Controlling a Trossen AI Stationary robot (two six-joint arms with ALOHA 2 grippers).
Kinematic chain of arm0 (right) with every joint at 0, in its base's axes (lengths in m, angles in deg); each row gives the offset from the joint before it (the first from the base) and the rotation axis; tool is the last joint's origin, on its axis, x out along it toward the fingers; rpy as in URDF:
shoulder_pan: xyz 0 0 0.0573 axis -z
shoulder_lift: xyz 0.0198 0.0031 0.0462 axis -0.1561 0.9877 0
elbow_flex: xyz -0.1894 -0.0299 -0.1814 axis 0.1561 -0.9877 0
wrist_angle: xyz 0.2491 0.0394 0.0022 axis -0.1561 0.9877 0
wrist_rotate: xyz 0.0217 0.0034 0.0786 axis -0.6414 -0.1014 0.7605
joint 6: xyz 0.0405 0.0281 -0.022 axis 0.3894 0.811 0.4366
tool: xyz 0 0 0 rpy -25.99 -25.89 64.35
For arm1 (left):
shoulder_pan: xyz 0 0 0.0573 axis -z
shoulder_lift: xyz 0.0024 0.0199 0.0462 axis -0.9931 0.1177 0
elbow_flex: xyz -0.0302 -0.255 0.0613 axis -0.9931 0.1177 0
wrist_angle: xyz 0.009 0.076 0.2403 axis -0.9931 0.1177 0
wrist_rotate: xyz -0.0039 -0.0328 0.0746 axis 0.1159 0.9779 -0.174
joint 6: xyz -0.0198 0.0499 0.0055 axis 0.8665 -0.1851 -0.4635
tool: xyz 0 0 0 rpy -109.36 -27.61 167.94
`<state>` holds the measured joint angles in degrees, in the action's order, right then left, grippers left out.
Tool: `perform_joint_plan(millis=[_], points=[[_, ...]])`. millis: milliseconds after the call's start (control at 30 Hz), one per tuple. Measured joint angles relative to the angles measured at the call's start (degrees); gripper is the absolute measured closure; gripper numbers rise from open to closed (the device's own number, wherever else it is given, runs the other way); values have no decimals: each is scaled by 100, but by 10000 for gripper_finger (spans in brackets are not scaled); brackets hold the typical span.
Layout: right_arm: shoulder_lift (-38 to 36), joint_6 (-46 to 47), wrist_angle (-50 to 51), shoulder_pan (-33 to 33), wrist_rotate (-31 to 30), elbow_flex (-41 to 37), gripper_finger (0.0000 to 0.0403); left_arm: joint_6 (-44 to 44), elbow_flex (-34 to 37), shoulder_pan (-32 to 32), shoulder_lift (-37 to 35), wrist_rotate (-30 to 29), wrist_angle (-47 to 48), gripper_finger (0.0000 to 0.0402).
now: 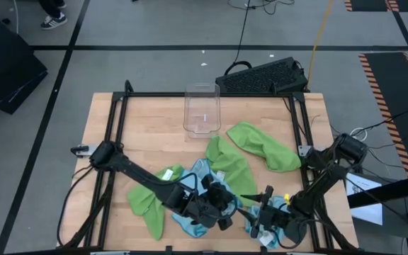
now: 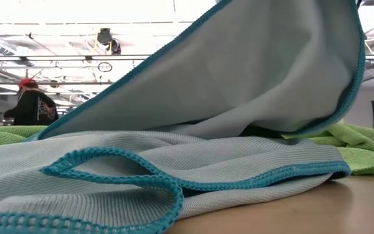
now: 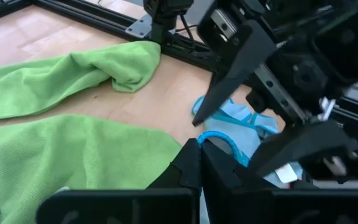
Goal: Fold microfiber towels
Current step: Fold the top left blue towel
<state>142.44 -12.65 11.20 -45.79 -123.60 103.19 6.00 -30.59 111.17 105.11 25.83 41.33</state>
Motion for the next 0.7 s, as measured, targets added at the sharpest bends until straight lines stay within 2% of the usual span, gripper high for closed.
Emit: perform_joint_plan(millis=[300,533,700], points=[[407,-935,-1113,156,-604,-1,189,-4,0,-44,0,0,0,397],[414,-1573,-1658,160,-648,0,240,-19,0,-44,0,2,2,397],[393,-1735,-1764,157,-441,0,276,86,141,-44,0,7,-37,391]])
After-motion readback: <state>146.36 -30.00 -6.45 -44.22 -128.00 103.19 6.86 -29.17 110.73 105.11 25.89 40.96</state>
